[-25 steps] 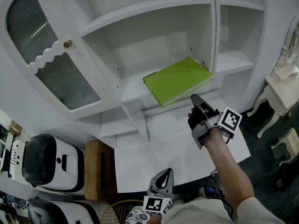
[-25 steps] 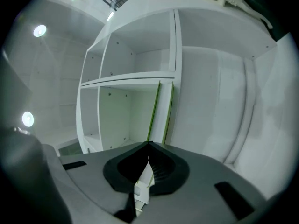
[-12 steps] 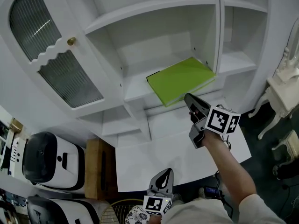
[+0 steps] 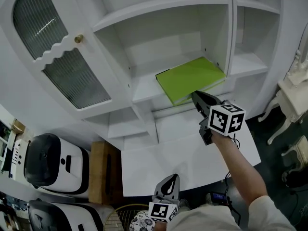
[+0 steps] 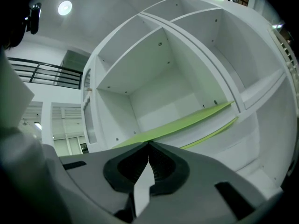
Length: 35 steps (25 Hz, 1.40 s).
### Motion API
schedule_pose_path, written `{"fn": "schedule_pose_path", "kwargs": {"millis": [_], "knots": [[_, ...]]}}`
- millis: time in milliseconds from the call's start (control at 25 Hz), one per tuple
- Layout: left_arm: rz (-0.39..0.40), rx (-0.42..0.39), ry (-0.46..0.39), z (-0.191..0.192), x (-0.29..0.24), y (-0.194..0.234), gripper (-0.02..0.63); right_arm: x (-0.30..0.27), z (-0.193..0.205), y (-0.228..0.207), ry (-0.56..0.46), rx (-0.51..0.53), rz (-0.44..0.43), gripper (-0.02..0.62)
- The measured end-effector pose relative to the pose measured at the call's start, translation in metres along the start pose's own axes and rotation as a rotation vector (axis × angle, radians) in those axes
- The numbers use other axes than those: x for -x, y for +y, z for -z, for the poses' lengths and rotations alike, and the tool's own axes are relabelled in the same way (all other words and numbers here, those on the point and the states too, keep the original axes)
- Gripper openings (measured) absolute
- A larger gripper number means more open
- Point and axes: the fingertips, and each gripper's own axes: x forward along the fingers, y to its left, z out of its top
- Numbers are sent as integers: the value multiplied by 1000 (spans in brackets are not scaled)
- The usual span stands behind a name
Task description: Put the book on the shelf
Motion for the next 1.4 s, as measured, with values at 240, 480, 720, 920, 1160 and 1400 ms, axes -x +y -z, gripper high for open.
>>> {"fn": "schedule_pose_path", "kwargs": {"millis": [240, 480, 720, 920, 1160, 1400], "knots": [[-12, 7, 4, 3, 6, 1, 2, -22, -3, -7, 33, 44, -7, 17], [-28, 15, 5, 4, 11, 7, 2, -40, -8, -16, 43, 36, 11, 17], [-38, 9, 1, 2, 10, 9, 3, -48, -11, -22, 31, -1, 3, 17], [-34, 4, 9, 3, 6, 1, 3, -25, -15, -16, 0, -6, -45, 17], [-8, -4, 17, 4, -3, -28, 2, 32, -3, -4, -20, 20, -113, 17], [17, -12, 25, 4, -14, -65, 2, 106, 24, -7, -6, 53, -129, 17]]}}
